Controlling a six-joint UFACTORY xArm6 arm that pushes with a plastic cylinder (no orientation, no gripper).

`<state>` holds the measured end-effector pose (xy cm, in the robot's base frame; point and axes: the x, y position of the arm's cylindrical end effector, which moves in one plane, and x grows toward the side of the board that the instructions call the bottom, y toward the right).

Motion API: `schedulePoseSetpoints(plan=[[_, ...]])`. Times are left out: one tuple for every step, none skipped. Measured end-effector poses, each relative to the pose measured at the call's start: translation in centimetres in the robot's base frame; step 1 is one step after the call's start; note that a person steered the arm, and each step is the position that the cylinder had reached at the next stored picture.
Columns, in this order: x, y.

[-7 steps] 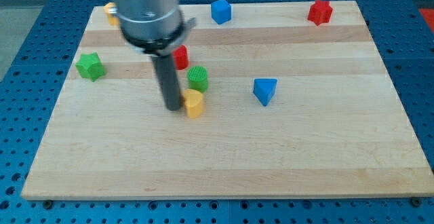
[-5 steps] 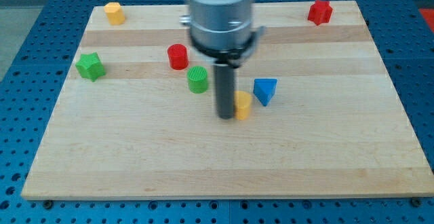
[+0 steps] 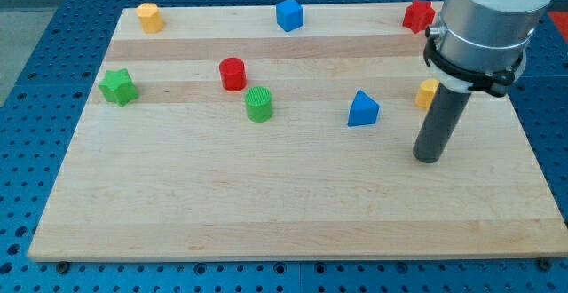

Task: Push the red circle towards the bottom right corner

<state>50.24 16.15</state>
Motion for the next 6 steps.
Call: schedulePoseSetpoints(plan=[[0.0,-0.1],[-0.4,-0.6],[-4.2,-1.1],[-7.4,-4.2],[-8.6,-3.4],[-10.1,-1.5]])
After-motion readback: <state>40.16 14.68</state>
